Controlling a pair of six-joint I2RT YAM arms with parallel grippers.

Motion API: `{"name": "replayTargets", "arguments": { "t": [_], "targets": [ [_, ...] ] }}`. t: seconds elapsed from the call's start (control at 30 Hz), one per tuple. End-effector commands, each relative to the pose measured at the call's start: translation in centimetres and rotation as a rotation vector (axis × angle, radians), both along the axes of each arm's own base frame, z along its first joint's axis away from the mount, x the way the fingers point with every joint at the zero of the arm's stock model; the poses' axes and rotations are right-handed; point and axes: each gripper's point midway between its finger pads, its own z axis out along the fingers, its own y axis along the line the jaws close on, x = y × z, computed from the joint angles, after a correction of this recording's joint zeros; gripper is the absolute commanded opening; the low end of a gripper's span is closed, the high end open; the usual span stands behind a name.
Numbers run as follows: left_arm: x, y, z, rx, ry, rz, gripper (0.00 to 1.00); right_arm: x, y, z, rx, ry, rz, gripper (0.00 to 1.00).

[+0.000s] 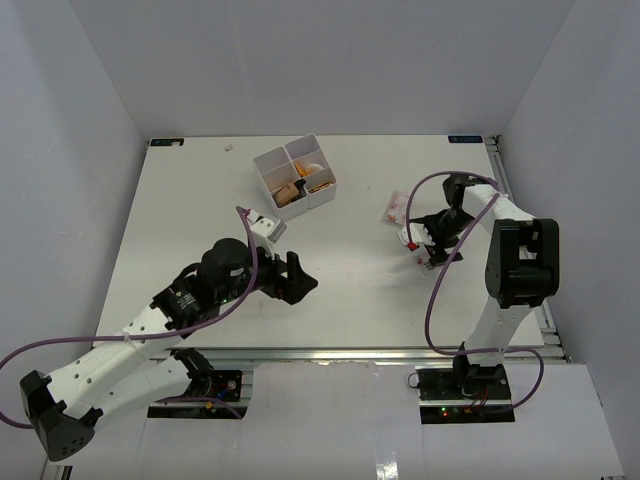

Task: Organize the makeup

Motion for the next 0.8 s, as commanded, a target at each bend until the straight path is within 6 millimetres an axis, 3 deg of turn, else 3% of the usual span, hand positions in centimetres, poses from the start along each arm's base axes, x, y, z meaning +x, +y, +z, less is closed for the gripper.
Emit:
{"name": "replayTargets", "arguments": {
  "t": [0.0, 0.53, 0.77],
  "targets": [
    [-0.1, 0.1, 0.0, -0.014, 0.012, 0.014, 0.98, 0.4, -0.8, -0.9, -0.05, -0.038, 0.108, 0.9],
    [-0.2, -0.3, -0.3, -0.033, 0.028, 0.01, 0.98, 0.5, -1.6, -2.0, -0.075, -0.056, 0.091, 0.9],
    [-0.3, -1.7, -0.6, -0.078, 0.066, -0.025, 0.98, 0.5, -2.6, -2.7, -0.08, -0.035, 0.055, 0.9]
  ]
}}
